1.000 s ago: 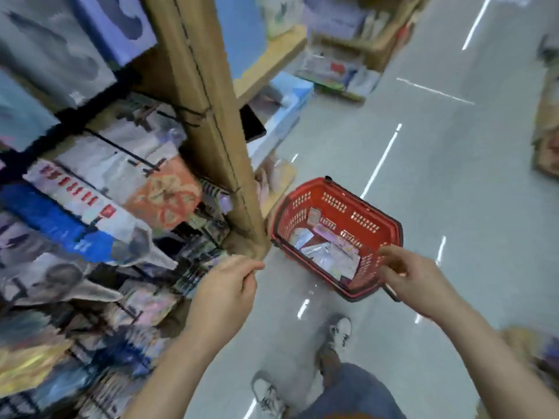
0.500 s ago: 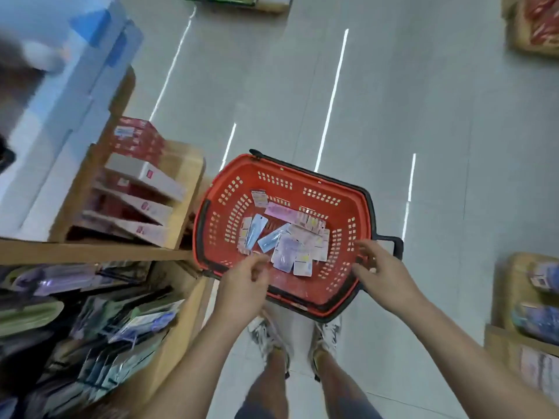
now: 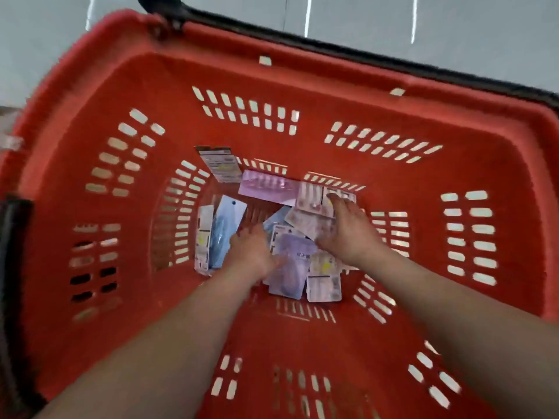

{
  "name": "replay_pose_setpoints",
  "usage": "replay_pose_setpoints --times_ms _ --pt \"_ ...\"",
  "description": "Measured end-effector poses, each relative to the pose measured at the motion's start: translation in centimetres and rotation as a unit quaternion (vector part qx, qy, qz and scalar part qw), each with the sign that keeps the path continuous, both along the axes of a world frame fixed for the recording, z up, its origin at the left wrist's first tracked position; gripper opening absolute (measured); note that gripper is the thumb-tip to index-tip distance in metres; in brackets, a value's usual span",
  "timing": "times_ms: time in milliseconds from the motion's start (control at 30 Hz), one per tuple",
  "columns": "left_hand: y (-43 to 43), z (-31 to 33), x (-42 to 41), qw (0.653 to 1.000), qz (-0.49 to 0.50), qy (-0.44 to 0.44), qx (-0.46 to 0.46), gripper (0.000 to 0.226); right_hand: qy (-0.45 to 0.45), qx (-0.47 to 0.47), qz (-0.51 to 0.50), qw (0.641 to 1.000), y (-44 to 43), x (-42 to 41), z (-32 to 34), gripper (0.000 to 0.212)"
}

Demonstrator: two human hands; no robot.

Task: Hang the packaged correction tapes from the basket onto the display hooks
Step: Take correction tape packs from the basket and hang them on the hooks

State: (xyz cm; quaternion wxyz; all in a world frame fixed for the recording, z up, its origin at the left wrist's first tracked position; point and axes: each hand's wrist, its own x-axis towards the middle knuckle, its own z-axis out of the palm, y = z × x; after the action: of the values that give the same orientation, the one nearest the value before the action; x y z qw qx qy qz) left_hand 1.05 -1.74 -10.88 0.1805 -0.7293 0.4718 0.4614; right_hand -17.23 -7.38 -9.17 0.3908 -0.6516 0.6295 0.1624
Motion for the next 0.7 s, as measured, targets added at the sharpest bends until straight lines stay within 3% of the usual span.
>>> replay_pose_setpoints --times_ms 100,267,333,467,600,700 --pt "0.5 -4.2 -0.4 1.0 0.015 -0.009 0.006 0.103 0.048 -0.024 0.049 0.997 -0.6 0.4 -4.5 0.107" --pt "0.5 -6.6 -2.3 0.996 0.074 -0.042 -0.012 0.108 0.102 -0.045 0.114 0.987 -0.3 1.1 -7.6 0.118" --pt "0.2 -6.8 -2.6 0.995 0.086 -0.046 0.004 0.107 0.128 -0.068 0.147 0.979 -0.5 1.3 -7.8 0.111" --pt "-0.3 -6.5 -3.9 0.995 0.089 -0.025 0.03 0.099 0.126 -0.121 0.16 0.971 -1.1 1.1 -7.5 0.074" --pt "-0.6 -5.9 -4.1 0.986 0.169 0.01 -0.005 0.069 0.117 -0.09 0.171 0.974 -1.3 0.2 -7.8 0.075" --pt "-0.6 -4.6 -2.0 0.98 0.195 0.013 -0.03 0.065 0.12 -0.123 0.168 0.971 -1.7 0.3 -7.3 0.06"
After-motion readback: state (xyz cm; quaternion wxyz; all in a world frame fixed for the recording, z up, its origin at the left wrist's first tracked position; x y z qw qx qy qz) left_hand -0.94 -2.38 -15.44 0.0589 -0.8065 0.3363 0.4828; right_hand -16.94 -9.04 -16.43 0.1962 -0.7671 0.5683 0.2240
